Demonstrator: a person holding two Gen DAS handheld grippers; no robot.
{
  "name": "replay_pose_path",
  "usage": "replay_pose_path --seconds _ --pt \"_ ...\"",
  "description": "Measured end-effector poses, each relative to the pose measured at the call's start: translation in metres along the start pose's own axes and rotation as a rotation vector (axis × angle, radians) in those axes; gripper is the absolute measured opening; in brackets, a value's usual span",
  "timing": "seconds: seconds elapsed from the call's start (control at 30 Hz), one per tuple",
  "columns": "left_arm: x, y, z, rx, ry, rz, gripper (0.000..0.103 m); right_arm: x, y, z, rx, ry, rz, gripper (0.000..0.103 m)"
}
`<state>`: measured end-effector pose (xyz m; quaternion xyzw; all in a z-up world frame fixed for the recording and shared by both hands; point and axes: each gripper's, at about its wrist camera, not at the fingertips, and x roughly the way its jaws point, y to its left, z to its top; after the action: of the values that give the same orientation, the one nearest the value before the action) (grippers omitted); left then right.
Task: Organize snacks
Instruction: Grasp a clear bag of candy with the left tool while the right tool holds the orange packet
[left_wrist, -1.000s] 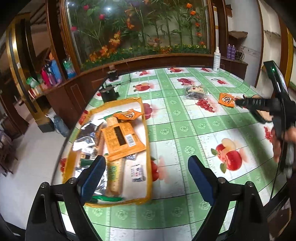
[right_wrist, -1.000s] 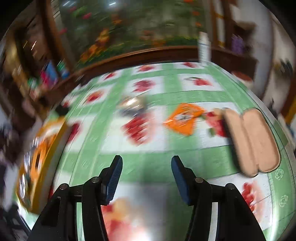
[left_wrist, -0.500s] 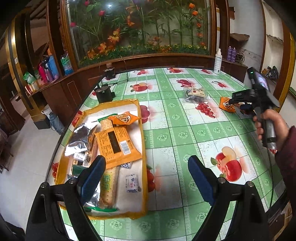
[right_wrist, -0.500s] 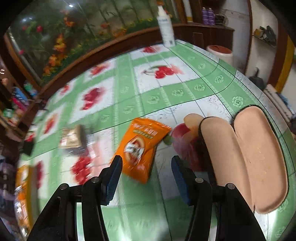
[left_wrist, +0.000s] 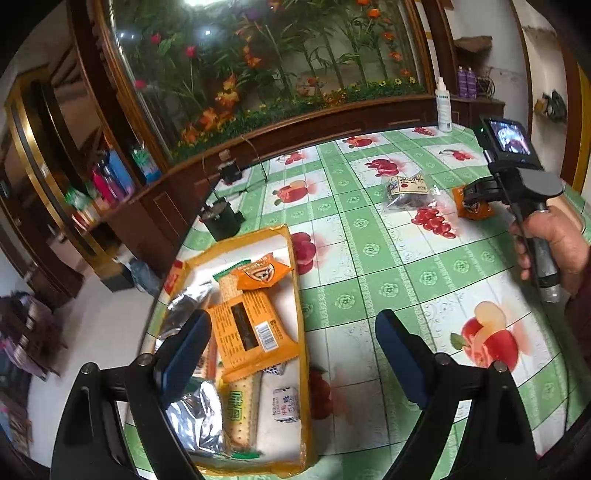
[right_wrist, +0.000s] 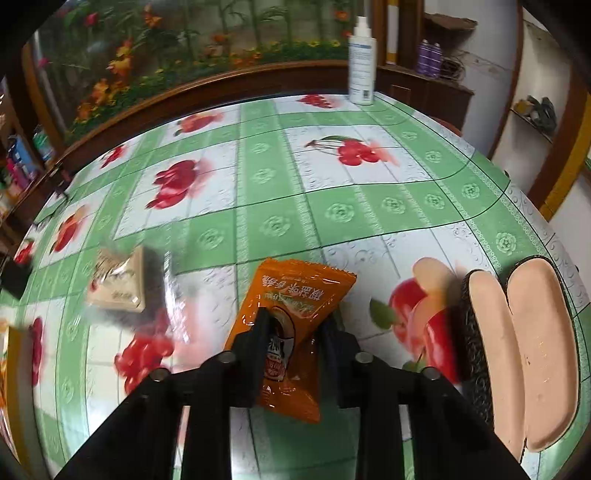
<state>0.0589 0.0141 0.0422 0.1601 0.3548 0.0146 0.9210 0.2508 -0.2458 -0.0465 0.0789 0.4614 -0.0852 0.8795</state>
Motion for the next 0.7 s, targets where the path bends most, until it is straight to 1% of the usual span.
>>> replay_pose_path --seconds 0.13,0.27,0.37,0.43,0.6,0.7 --pt "-0.002 -0.003 -0.001 0.013 0.0 -0.007 0.09 -0.009 0.005 -0.015 -0.043 0.0 0.016 0.026" --pt "-0.003 -0.006 0.002 0.02 0.0 -0.007 0.09 -0.025 0.006 -0.037 -0.079 0.013 0.05 0.026" --pt "-0.001 -0.01 0.004 0.023 0.007 -0.01 0.09 -0.037 0.002 -0.055 -0.08 0.021 0.079 0.026" --pt "0.0 -0.013 0.006 0.026 0.017 -0.018 0.09 -0.04 -0.002 -0.061 -0.075 0.018 0.093 0.026" --pt "0.005 -0.024 0.009 0.033 0.042 -0.051 0.09 -0.047 -0.01 -0.073 -0.066 -0.023 0.109 0.026" --pt "0.006 -0.033 0.013 0.048 0.044 -0.05 0.09 -0.048 -0.014 -0.075 -0.058 -0.043 0.115 0.026"
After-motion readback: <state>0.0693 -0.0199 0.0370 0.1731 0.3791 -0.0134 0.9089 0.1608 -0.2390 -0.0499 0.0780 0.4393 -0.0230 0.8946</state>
